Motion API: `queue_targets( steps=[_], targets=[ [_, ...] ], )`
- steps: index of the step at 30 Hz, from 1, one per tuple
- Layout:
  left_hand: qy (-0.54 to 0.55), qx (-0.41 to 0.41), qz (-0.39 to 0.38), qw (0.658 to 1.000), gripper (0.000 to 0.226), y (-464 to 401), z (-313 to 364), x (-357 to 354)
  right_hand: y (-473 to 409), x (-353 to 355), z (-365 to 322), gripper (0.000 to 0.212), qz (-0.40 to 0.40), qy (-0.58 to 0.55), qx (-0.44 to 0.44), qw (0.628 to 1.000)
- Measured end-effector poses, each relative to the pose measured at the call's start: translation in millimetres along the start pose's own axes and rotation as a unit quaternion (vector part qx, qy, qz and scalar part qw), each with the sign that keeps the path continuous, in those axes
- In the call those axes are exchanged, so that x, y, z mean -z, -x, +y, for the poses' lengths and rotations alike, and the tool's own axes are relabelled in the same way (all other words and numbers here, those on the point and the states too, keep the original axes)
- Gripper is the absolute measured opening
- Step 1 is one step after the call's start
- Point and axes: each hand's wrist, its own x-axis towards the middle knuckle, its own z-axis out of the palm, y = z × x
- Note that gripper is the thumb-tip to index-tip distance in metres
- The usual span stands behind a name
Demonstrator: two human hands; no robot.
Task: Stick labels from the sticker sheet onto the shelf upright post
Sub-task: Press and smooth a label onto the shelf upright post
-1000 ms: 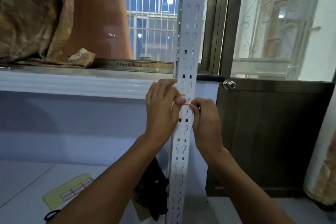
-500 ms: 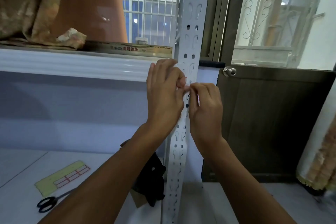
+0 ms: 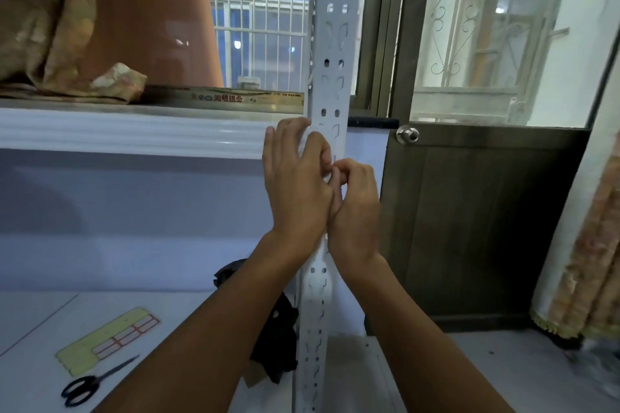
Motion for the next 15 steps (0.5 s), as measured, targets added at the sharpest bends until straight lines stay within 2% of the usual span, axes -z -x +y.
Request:
queue_targets(
  steps=[6, 9, 12, 15],
  targets=[
    [0.007, -0.005, -0.04, 0.999, 0.017, -7, -10, 14, -14, 18, -4, 0.01, -0.086, 0.047, 0.024, 0.995],
    [0.011, -0.029, -0.059, 0.998, 0.023, -8, -18, 20, -16, 22, 4, 0.012, -0.106, 0.092, 0.092, 0.986],
    [0.003, -0.055, -0.066, 0.996, 0.023, -7, -23, 20, -17, 23, 10, 0.017, -0.113, 0.098, 0.115, 0.982],
    [0.004, -0.064, -0.059, 0.996, 0.021, -4, -27, 17, -17, 24, 12, 0.014, -0.1, 0.103, 0.143, 0.979]
  ],
)
